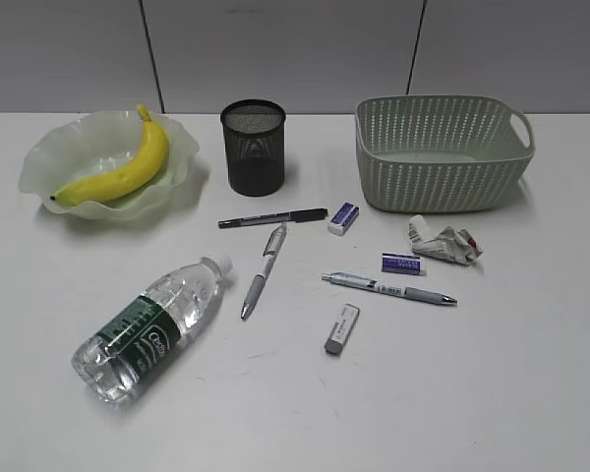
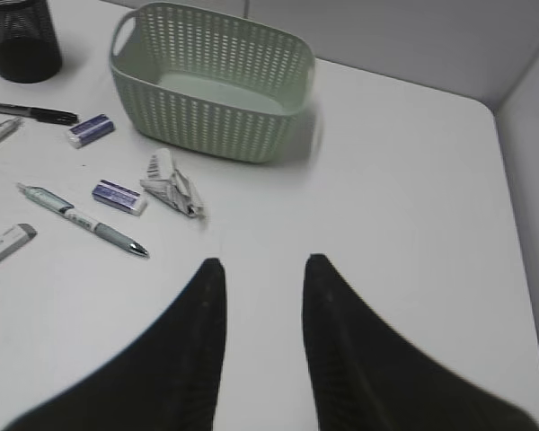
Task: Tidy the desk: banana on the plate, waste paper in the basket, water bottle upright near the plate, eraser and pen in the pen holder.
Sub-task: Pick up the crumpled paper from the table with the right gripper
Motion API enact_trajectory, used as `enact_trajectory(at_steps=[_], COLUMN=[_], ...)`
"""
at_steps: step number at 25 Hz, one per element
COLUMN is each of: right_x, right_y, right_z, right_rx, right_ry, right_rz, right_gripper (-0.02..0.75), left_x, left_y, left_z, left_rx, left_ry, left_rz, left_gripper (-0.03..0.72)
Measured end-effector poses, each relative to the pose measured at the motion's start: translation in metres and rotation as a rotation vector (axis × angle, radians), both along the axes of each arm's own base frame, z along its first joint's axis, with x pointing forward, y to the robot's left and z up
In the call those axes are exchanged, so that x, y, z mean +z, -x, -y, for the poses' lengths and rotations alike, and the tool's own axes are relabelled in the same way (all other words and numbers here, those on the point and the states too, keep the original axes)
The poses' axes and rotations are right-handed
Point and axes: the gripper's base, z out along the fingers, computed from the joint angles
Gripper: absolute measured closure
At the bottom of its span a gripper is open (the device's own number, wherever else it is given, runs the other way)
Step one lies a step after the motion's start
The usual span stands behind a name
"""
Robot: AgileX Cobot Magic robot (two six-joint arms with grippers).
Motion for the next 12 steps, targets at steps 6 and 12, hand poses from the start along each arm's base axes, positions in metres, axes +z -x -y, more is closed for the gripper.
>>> enact_trajectory(at_steps=[6,12], right_x=[0.016,-0.013], right_y=[-0.102,-0.188], right_z=[-0.027,-0.073], right_rx=[0.154,0.28], right_ry=[0.079,0.143], right_rz=[-0.219,-0.436], right_gripper=[0.413,0.283], left_x=[0.0,0.0], left_y=[0.002,0.002], left_z=[0.0,0.0], left_rx=[0.0,0.001], left_ry=[0.005,0.005], left_rz=[0.011,0.011], left_gripper=[0.269,0.276])
